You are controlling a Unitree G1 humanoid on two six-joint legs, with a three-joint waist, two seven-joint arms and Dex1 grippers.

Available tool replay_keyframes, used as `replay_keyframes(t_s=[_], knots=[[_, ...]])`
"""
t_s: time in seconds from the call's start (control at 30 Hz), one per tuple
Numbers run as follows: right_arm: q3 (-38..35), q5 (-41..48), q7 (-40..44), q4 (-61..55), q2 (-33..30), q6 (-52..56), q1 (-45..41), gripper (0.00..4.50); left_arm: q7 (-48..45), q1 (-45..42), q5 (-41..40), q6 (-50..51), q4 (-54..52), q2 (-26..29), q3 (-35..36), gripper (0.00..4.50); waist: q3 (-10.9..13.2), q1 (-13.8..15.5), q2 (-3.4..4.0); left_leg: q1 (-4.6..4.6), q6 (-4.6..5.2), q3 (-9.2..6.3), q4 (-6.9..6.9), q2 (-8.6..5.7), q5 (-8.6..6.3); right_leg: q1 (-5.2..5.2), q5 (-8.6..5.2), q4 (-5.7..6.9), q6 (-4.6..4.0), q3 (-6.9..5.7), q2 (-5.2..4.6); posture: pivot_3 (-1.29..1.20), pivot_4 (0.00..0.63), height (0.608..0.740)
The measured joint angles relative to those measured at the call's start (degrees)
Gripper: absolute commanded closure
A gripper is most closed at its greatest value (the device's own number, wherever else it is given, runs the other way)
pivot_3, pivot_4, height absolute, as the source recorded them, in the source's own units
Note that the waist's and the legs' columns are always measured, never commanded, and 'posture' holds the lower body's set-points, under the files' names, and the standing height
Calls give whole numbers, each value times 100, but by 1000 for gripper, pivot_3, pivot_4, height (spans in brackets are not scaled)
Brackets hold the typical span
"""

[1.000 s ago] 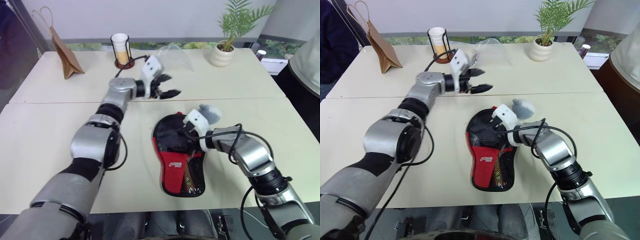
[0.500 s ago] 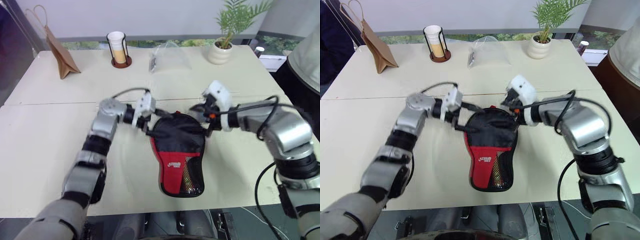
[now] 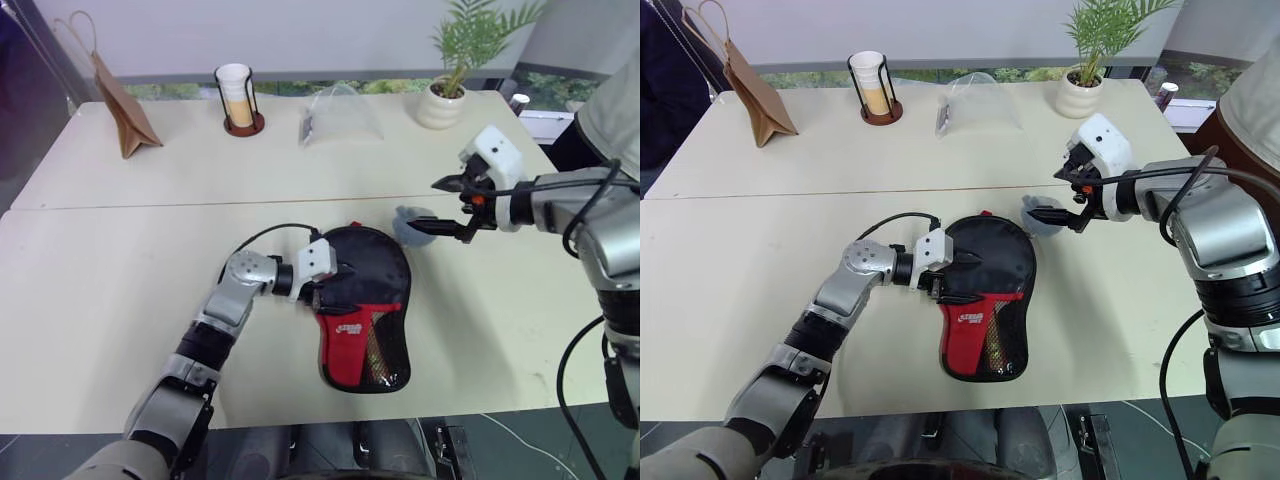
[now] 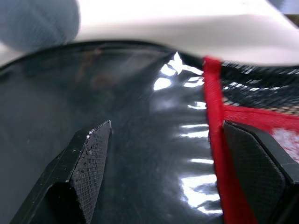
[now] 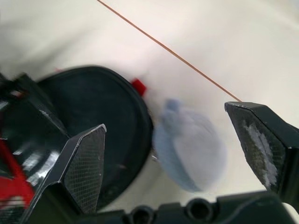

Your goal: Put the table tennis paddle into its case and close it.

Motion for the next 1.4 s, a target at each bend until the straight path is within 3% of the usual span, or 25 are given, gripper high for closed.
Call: replay_keyframes(t_s=[0.3, 0.53, 0.83, 1.17, 1.4], knots=[[798, -953, 336, 1891, 518, -1402, -277, 0, 339, -24, -106, -203, 380, -223, -13, 578, -5, 6, 7, 20, 0, -2, 6, -6, 0, 26, 0, -4, 0, -6, 1, 0, 150, 734], [830, -1369, 454, 3007, 928, -2018, -602, 0, 67, 15, -252, 25, 74, 32, -135, 578, -5, -15, 8, 19, -1, -3, 0, -6, 0, 20, 0, -1, 0, -5, 10, 0, 150, 734], [770, -1534, 637, 3111, 950, -2077, -682, 0, -662, -23, -495, 505, -478, 717, -302, 578, -1, -19, 15, 15, -3, -3, -5, -4, 0, 12, 0, -2, -1, -2, 12, 0, 150, 734], [561, -1527, 794, 3049, 911, -1863, -733, 0, -440, -707, -822, 826, -212, 213, -172, 578, 1, -25, 16, 10, -2, -3, -5, -5, 1, 8, 0, -1, -1, -4, 16, 0, 150, 734], [556, -1577, 818, 3064, 919, -1847, -734, 0, -59, -740, -393, 481, 493, 17, -486, 578, 1, -28, 16, 10, -3, -2, -4, -5, 1, 7, 0, 2, 0, -4, 17, 0, 150, 734]])
